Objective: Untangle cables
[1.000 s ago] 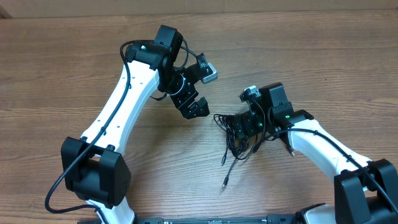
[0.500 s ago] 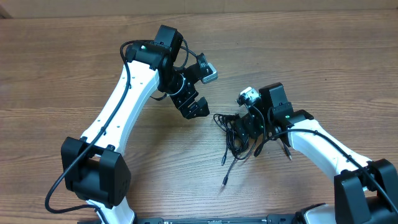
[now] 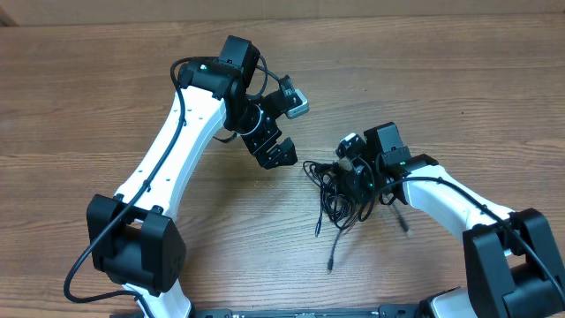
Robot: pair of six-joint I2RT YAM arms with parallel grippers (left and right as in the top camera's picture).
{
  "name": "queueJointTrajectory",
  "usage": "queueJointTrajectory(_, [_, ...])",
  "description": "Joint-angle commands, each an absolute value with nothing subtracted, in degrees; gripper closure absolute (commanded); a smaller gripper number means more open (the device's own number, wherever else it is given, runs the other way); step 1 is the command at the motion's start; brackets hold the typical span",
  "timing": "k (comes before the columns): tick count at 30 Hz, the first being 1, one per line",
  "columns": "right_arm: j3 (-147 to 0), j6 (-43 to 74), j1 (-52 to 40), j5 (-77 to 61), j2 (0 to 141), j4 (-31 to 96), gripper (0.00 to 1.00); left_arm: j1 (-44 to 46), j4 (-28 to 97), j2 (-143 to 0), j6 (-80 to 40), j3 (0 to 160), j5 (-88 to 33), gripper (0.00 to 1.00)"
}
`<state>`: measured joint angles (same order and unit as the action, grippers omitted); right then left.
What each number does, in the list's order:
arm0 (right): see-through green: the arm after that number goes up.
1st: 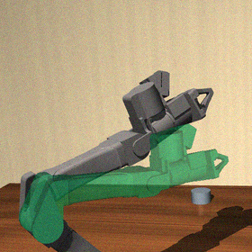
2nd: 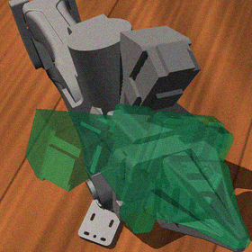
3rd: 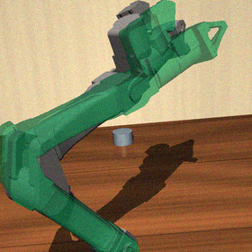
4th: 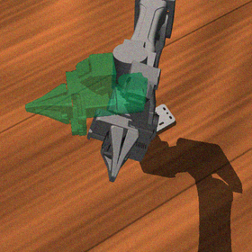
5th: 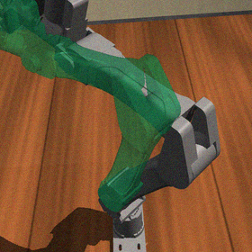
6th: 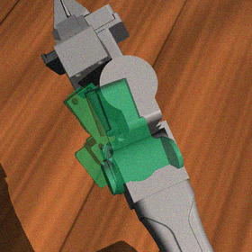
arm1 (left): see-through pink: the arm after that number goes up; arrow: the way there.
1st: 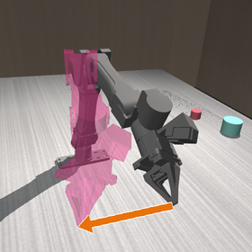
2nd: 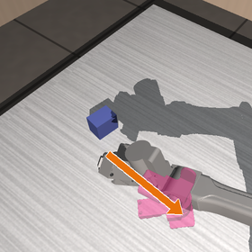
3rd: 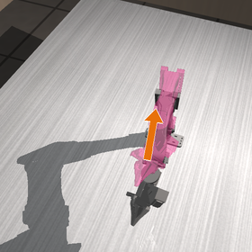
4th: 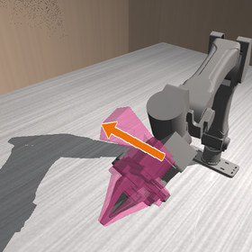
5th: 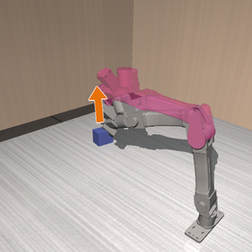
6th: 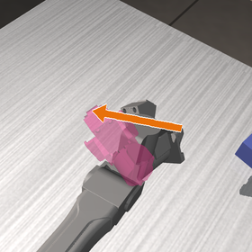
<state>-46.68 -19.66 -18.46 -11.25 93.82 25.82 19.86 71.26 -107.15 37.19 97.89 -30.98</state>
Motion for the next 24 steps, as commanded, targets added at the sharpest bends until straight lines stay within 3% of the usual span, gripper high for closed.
queueJointTrajectory(1, [-46.46,-19.51,-18.63,-15.77,94.30,26.35,0.67,19.90,71.31,-107.53,36.86,99.39,-30.87,0.01])
queueJointTrajectory(6, [-46.54,-16.86,-18.57,-16.78,94.30,26.02,0.96,19.90,71.29,-107.53,36.86,99.39,-30.87,0.00])
queueJointTrajectory(13, [-49.65,-13.26,-18.57,-16.82,92.82,28.21,0.96,19.90,71.29,-107.53,36.86,99.39,-30.87,0.00])
queueJointTrajectory(24, [-66.35,-13.30,-18.57,-14.09,85.19,42.17,0.96,19.90,71.29,-107.53,36.86,99.39,-30.87,0.00])
